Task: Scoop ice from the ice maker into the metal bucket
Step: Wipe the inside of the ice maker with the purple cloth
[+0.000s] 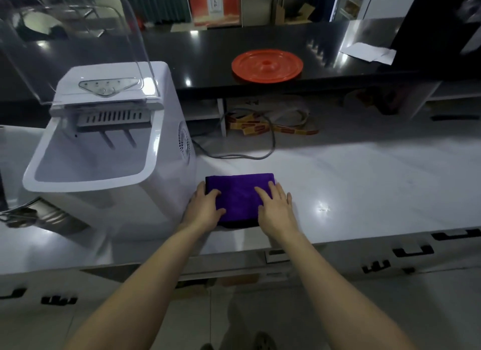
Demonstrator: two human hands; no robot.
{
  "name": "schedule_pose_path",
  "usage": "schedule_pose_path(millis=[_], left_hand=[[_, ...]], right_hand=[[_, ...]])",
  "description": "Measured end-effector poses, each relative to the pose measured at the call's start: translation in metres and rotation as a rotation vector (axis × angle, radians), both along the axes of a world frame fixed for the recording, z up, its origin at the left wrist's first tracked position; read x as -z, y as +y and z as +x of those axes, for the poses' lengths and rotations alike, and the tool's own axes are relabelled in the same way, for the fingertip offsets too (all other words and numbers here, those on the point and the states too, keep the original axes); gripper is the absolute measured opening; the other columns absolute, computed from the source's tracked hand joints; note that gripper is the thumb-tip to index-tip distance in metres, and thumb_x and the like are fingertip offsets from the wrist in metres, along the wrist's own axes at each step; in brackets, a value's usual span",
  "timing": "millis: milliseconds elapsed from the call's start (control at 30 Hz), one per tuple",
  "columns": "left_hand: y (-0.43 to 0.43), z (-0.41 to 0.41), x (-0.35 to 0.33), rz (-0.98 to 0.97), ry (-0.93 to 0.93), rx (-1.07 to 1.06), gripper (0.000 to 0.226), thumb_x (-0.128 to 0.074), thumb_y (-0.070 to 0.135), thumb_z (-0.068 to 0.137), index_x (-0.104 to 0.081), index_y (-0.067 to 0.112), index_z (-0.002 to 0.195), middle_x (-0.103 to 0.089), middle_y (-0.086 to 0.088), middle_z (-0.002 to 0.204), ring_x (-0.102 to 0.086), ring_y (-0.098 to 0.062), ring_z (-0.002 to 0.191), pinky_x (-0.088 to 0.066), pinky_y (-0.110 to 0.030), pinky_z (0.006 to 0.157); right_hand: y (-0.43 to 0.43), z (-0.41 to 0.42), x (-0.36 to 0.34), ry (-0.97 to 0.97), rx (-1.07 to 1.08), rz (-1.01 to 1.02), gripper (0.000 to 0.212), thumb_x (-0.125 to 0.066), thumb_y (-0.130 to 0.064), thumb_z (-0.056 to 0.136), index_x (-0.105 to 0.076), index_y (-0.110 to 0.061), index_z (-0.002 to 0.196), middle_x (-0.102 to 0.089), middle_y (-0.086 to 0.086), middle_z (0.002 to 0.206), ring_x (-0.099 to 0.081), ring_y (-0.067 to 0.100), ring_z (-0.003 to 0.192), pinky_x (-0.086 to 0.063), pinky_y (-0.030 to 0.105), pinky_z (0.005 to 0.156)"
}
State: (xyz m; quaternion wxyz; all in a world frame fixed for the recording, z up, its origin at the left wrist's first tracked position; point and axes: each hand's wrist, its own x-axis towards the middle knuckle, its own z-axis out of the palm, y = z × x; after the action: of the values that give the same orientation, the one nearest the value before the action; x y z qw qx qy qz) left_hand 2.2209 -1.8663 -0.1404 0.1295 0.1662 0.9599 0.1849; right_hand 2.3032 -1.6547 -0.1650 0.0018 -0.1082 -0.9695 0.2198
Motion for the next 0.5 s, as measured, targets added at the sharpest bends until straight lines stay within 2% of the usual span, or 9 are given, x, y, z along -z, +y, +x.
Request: schedule_pose_path(millis=[100,167,233,300,333,400,500], left_hand=[[-0.001,0.009,-0.019,0.059,0.038,0.06,0.054,-0.078,0.032,0.096,-0.059,0.021,0.145,-0.024,-0.006,0.171,-0.045,-0.03,0.147,-0.045,-0.045,0.119],[-0.004,0.016,-0.037,0.087,0.019,0.096,0.056,-0.077,0.031,0.097,-0.057,0.023,0.149,-0.02,-0.005,0.175,-0.038,-0.028,0.154,-0.041,-0.044,0.123],[-0.013,0.022,-0.056,0.092,0.0,0.158,0.058,-0.075,0.032,0.099,-0.054,0.026,0.153,-0.02,-0.002,0.176,-0.031,-0.024,0.158,-0.035,-0.042,0.127],[-0.018,0.028,-0.073,0.106,-0.009,0.222,0.057,-0.073,0.033,0.101,-0.053,0.028,0.154,-0.023,0.003,0.175,-0.03,-0.021,0.158,-0.034,-0.038,0.127],[-0.025,0.029,-0.081,0.118,-0.012,0.242,0.056,-0.073,0.033,0.101,-0.053,0.029,0.153,-0.025,0.005,0.174,-0.032,-0.02,0.157,-0.035,-0.036,0.125],[-0.042,0.031,-0.09,0.152,-0.021,0.268,0.054,-0.072,0.033,0.102,-0.053,0.029,0.153,-0.029,0.007,0.171,-0.042,-0.018,0.15,-0.041,-0.033,0.12],[-0.073,0.032,-0.101,0.185,0.009,0.315,0.052,-0.071,0.034,0.103,-0.054,0.031,0.151,-0.038,0.01,0.163,-0.056,-0.013,0.134,-0.053,-0.033,0.108]], right_hand=[[-0.009,-0.009,-0.034,0.256,0.088,-0.118,0.054,-0.055,-0.018,0.103,-0.046,-0.018,0.157,-0.039,0.011,0.165,-0.031,0.028,0.155,-0.029,0.053,0.128],[-0.018,-0.018,-0.063,0.417,0.135,-0.213,0.05,-0.058,-0.019,0.103,-0.05,-0.018,0.153,-0.044,0.005,0.161,-0.039,0.021,0.151,-0.039,0.042,0.124],[-0.033,-0.026,-0.093,0.515,0.148,-0.285,0.048,-0.058,-0.02,0.104,-0.051,-0.02,0.151,-0.043,0.002,0.161,-0.042,0.016,0.148,-0.038,0.022,0.117],[-0.047,-0.033,-0.118,0.587,0.147,-0.315,0.047,-0.059,-0.019,0.104,-0.052,-0.018,0.151,-0.043,0.002,0.16,-0.044,0.014,0.145,-0.029,0.001,0.106],[-0.056,-0.036,-0.13,0.626,0.137,-0.325,0.047,-0.06,-0.017,0.104,-0.053,-0.017,0.15,-0.045,0.003,0.159,-0.046,0.015,0.144,-0.026,-0.005,0.101],[-0.076,-0.04,-0.149,0.68,0.123,-0.344,0.046,-0.061,-0.015,0.103,-0.055,-0.015,0.149,-0.048,0.004,0.157,-0.048,0.015,0.143,-0.025,-0.008,0.098],[-0.108,-0.044,-0.17,0.753,0.1,-0.346,0.045,-0.062,-0.014,0.102,-0.056,-0.014,0.147,-0.051,0.005,0.154,-0.048,0.015,0.142,-0.028,-0.003,0.106]])
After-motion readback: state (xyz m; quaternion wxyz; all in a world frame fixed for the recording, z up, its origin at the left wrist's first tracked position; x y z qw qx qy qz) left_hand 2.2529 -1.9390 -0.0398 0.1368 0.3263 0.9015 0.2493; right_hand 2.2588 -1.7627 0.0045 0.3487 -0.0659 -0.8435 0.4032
